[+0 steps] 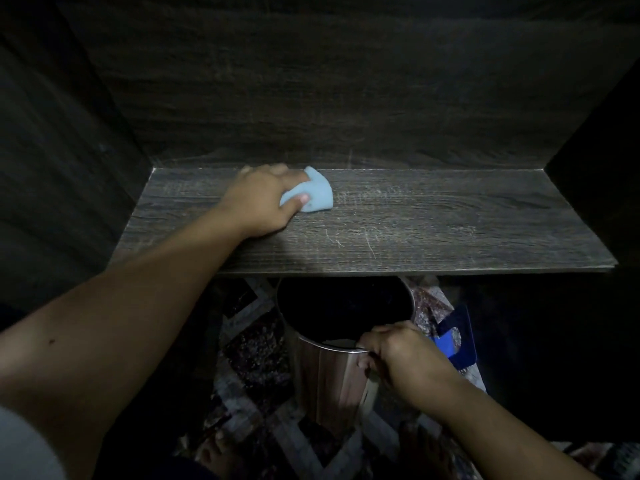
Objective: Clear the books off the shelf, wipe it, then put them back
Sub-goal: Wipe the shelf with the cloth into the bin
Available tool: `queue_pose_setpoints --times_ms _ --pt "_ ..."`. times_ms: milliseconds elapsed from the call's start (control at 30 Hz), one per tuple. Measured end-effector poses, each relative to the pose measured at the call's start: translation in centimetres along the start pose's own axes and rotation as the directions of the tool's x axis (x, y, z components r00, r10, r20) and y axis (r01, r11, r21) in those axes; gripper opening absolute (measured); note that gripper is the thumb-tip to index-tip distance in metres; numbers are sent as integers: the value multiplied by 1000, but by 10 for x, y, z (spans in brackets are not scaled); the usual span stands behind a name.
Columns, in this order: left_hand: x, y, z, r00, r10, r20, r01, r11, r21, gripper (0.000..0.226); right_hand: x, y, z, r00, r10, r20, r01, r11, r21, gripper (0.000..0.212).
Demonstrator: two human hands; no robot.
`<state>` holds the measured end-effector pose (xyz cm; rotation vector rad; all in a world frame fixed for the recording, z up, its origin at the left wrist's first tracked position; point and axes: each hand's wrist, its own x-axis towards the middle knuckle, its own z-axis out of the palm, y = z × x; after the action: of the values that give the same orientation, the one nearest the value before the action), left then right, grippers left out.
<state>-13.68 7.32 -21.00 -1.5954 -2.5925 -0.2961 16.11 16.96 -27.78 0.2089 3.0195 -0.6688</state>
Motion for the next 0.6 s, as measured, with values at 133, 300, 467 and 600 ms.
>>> queue_pose_setpoints --times_ms 133,300,467,600 --pt "-40 13 5 995 98 -7 -98 994 -47 57 -2 -3 -2 999 -36 9 36 999 -7 8" --pt "-80 32 3 967 249 48 -248 968 -32 56 -7 -8 -5 997 -74 -15 74 996 -45 12" --pt "-60 30 -14 987 55 -150 -81 982 -172 54 -8 -11 -8 991 -98 -90 99 995 2 18" --pt "-7 13 -22 973 -63 -220 37 992 -120 48 -6 -8 -5 993 -76 -95 75 997 -11 19"
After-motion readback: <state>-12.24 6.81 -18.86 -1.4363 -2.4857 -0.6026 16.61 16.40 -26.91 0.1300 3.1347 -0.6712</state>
